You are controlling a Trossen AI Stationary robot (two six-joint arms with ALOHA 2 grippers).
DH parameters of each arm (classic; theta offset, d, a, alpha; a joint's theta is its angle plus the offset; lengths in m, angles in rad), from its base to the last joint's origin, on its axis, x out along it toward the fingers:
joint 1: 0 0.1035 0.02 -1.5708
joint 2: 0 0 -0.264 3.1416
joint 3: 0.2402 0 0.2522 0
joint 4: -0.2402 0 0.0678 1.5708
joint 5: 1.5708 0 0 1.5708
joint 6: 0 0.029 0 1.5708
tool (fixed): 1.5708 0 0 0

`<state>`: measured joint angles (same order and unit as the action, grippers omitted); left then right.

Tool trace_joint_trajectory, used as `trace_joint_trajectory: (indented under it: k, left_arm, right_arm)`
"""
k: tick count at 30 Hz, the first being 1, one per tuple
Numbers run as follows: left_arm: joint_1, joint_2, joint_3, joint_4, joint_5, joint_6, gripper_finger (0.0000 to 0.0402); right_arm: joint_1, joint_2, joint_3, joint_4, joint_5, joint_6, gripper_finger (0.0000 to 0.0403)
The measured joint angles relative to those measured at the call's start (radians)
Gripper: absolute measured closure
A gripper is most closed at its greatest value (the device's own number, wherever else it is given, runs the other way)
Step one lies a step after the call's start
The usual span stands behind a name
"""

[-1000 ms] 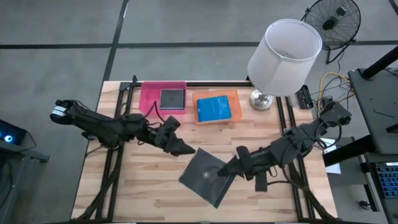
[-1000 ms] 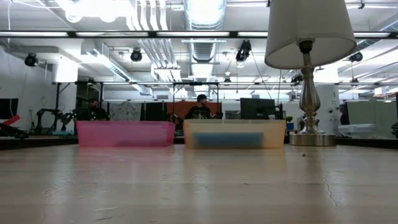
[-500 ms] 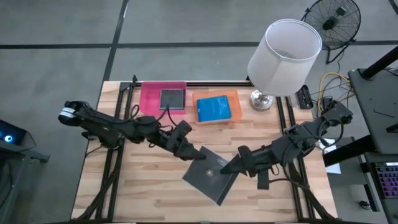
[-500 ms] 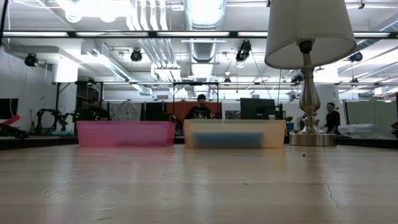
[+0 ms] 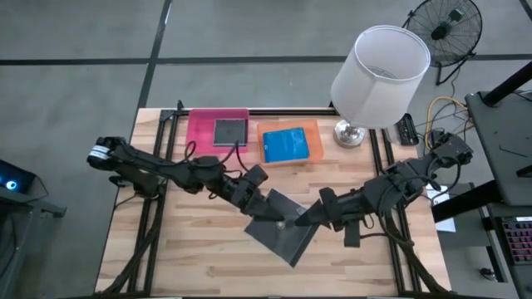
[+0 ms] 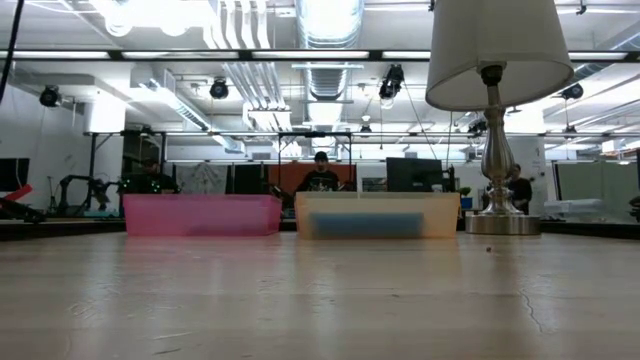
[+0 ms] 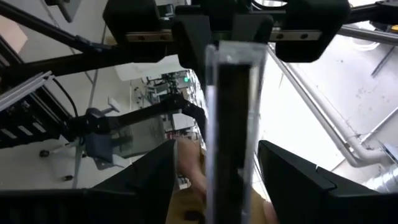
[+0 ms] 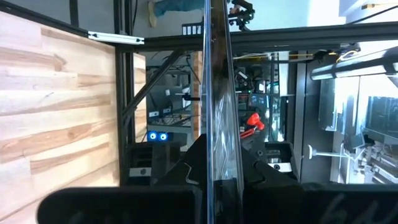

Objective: Pick & place jewel cases by type
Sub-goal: Put the black CD case into the pink bin

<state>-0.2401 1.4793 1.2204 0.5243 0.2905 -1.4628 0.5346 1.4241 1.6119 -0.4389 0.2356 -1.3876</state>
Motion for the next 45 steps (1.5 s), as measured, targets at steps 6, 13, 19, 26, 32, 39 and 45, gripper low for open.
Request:
trace_joint_trajectory:
  k: [6,13,19,26,32,39,45]
  left_arm:
    - [0.007,0.005,0.001,-0.001,0.001,0.021,0.0196]
    - [0.025,-0.001,0.001,-0.002,0.034,0.030,0.0232]
    - [0.055,-0.004,0.001,-0.002,0.080,0.029,0.0245]
    - [0.080,-0.006,0.001,-0.002,0.128,0.004,0.0245]
    - [0.094,-0.006,0.001,-0.003,0.167,-0.003,0.0245]
    - [0.098,-0.006,0.001,-0.002,0.174,-0.003,0.0251]
    - [0.103,-0.006,0.001,-0.002,0.183,-0.003,0.0286]
  right_arm:
    - [-0.001,-0.004,0.000,0.000,0.000,0.000,0.0390]
    - [-0.001,-0.015,0.000,-0.002,0.001,0.000,0.0390]
    - [-0.002,-0.023,0.000,-0.003,0.003,0.000,0.0390]
    - [-0.003,-0.025,0.000,-0.018,0.026,0.000,0.0390]
    - [-0.003,-0.025,0.000,-0.033,0.027,0.000,0.0390]
    - [-0.006,-0.025,0.000,-0.032,0.028,0.000,0.0390]
    - [-0.006,-0.025,0.000,-0.031,0.028,0.000,0.0390]
